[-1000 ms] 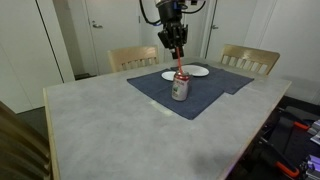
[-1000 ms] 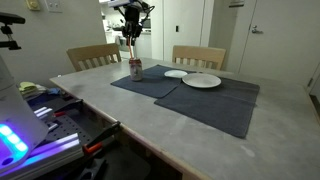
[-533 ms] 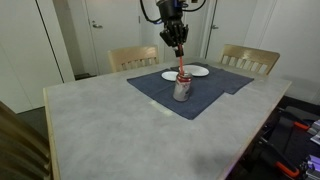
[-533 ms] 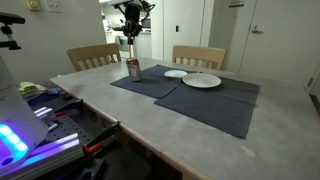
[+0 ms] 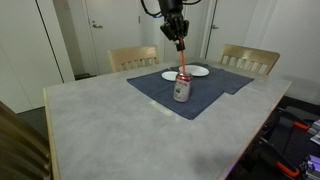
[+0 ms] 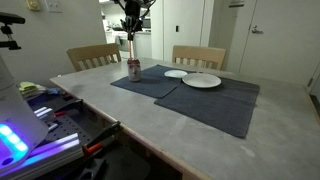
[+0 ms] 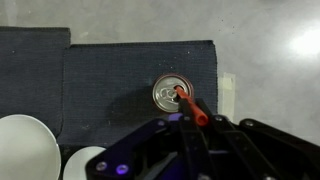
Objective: Take the straw out of the can and place it on the white plate
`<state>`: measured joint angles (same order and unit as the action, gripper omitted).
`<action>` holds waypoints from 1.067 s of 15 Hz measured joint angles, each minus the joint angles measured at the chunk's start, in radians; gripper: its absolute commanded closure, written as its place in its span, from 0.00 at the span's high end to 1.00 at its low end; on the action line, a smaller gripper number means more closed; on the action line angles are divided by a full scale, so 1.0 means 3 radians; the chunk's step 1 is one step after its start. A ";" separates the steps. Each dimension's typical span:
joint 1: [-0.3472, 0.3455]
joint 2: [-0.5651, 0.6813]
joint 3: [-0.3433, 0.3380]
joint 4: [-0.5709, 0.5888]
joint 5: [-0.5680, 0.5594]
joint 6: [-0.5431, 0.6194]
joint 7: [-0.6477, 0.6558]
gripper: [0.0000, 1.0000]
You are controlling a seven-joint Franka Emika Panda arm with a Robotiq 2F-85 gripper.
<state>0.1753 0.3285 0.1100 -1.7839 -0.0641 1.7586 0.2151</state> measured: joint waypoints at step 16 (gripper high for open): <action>-0.0020 -0.0402 -0.0015 0.0308 -0.0148 -0.0407 0.0005 0.02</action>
<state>0.1692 0.2078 0.1055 -1.6915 -0.1085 1.6367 0.2168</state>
